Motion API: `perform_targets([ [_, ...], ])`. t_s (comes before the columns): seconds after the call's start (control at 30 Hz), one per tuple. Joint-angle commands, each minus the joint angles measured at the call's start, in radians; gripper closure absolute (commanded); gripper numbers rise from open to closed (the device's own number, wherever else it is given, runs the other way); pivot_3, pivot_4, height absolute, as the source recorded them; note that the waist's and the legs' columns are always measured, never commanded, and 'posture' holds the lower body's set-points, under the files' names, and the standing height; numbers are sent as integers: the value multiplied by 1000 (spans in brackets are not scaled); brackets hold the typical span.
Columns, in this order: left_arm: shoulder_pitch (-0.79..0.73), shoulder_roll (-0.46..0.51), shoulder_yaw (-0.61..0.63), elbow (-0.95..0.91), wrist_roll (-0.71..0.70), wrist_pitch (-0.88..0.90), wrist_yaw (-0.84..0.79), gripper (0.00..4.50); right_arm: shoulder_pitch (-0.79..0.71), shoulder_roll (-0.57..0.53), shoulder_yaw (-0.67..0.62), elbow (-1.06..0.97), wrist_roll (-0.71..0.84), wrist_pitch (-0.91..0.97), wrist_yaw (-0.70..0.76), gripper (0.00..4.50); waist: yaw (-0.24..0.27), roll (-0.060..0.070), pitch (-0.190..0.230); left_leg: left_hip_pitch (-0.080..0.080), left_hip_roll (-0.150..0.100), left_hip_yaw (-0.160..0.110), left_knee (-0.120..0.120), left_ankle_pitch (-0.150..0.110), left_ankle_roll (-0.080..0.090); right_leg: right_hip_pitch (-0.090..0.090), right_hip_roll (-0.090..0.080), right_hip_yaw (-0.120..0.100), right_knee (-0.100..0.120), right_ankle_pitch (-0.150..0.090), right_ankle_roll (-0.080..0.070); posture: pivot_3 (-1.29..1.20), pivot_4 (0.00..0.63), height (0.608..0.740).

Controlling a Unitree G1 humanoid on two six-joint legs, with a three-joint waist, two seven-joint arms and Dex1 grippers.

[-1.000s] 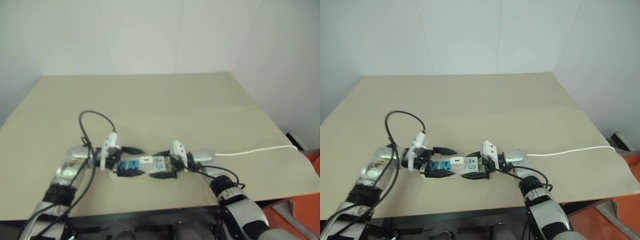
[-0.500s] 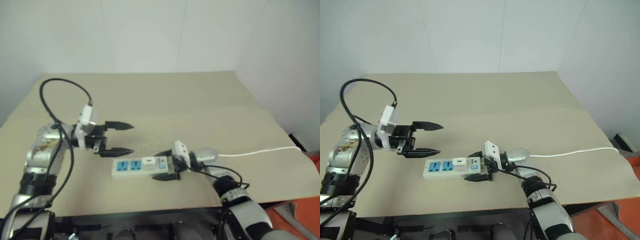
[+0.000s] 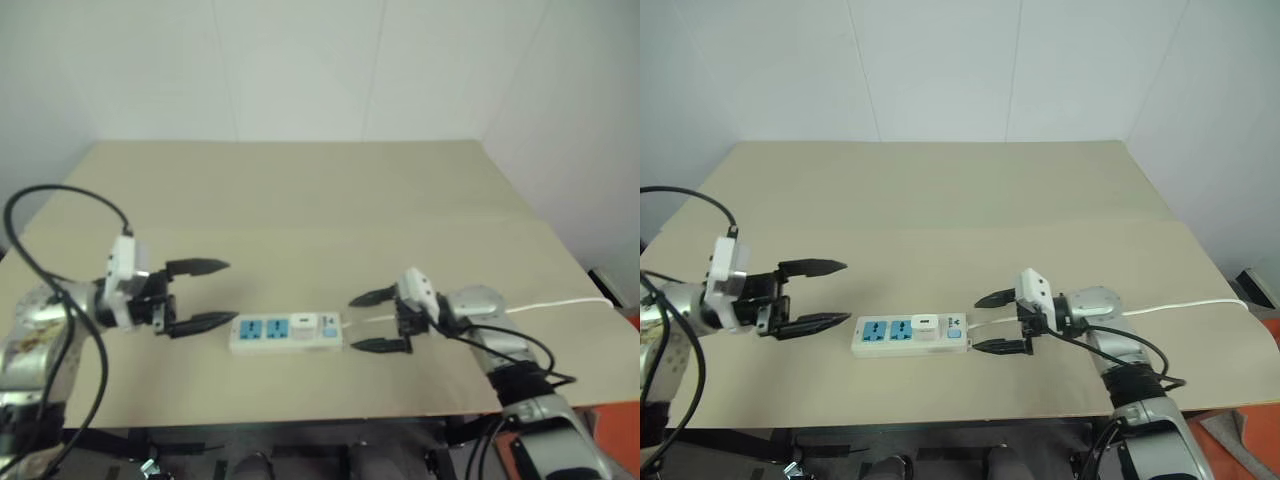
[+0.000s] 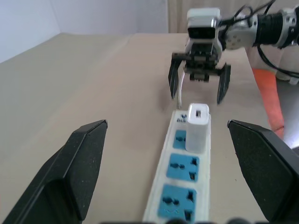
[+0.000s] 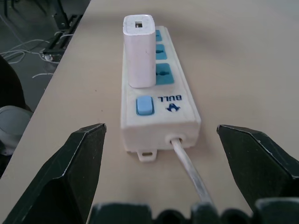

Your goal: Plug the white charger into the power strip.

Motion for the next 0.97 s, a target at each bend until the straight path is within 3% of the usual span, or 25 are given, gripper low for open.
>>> perform_targets([
  [0.03,101,41,143,-131,-64,75,58,0,-9,-55,-67,-62,59,30,-3,47,-1,0,1,0,0,0,0,0,0,0,0,0,0,0,0,0,150,740],
  [0.4,374,87,363,-286,-120,176,74,0,-51,-182,-127,-56,88,42,0,47,1,1,4,1,0,3,0,0,0,-1,-2,1,-1,-1,-2,0,150,740],
  [0.97,340,79,318,-289,-161,162,83,0,-46,-197,-125,-79,96,51,10,47,0,1,4,1,0,4,0,0,0,-1,-2,1,0,0,-1,0,150,740],
])
